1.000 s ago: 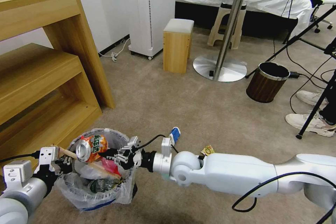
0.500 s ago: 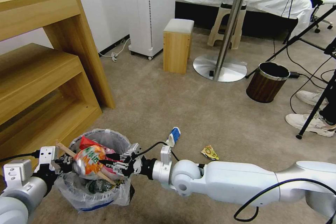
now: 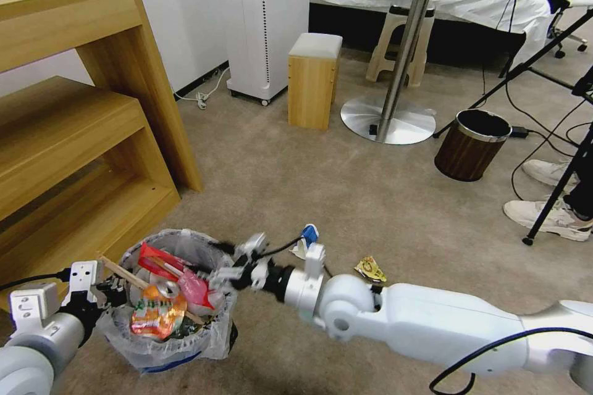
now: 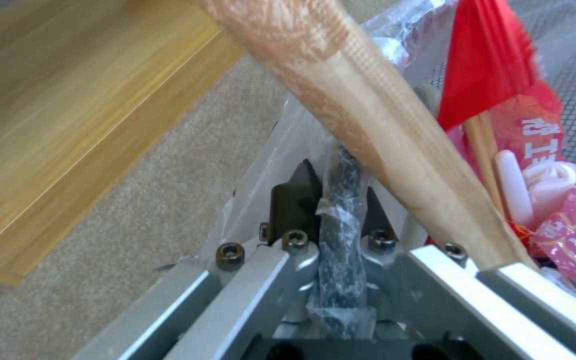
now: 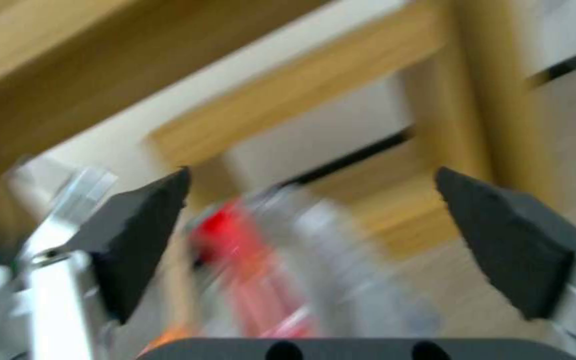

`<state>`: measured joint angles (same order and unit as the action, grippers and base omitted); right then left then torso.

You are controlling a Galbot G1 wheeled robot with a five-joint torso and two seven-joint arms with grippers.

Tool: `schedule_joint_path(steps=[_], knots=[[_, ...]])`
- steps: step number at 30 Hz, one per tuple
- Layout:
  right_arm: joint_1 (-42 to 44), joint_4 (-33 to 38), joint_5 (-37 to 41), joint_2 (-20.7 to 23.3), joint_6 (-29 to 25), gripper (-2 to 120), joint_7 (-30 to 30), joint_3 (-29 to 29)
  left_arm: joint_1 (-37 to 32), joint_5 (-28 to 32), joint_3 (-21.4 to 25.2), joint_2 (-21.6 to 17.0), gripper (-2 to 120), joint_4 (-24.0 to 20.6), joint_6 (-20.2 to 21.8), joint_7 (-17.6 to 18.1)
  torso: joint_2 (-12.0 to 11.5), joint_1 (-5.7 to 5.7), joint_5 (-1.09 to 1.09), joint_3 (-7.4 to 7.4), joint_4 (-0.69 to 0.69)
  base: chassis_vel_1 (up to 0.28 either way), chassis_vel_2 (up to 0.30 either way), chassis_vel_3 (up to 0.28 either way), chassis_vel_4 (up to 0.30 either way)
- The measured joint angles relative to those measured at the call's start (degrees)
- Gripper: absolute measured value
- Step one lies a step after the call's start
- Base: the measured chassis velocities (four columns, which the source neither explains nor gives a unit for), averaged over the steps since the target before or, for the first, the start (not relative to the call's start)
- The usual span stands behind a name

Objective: Pick up the trash bin and place the garbage on the floor into it.

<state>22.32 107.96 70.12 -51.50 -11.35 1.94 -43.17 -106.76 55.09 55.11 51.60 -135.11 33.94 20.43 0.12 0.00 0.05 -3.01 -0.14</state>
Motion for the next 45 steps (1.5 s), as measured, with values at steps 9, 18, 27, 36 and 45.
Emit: schedule_joint_path(steps=[9,18,27,36,45], knots=[[4.91,-2.35,2.10,5.20,1.37,100,2.96,13.45,-0.20,-3.92,-0.08,5.13,0,-1.45,-0.98,-1.96,0.00,0.00,0.00,0.00,0.00,0.000,0.000,0.000,0.000],[13.35,-5.70,1.19,9.72,6.82,100,12.86,22.67,0.02,-5.30,-0.84,7.66,0,-1.52,-1.16,-2.61,0.00,0.00,0.00,0.00,-0.01,0.000,0.000,0.000,0.000],[24.43,-6.76,-1.81,11.17,8.43,100,15.76,31.98,-0.66,-6.51,-1.80,8.28,0,-2.16,-1.08,-2.91,0.00,0.00,0.00,0.00,-0.01,0.000,0.000,0.000,0.000],[25.67,-6.88,-4.31,13.45,15.65,100,23.16,28.56,-0.72,-7.65,-0.82,9.06,0,-2.72,-1.10,-3.55,0.00,0.00,0.00,0.00,-0.01,0.000,0.000,0.000,0.000],[24.89,-6.13,-10.67,16.04,22.09,100,27.23,17.73,-0.54,-9.76,-0.52,10.57,0,-3.17,-1.69,-5.01,0.00,0.00,0.00,0.00,0.00,0.000,0.000,0.000,0.000]])
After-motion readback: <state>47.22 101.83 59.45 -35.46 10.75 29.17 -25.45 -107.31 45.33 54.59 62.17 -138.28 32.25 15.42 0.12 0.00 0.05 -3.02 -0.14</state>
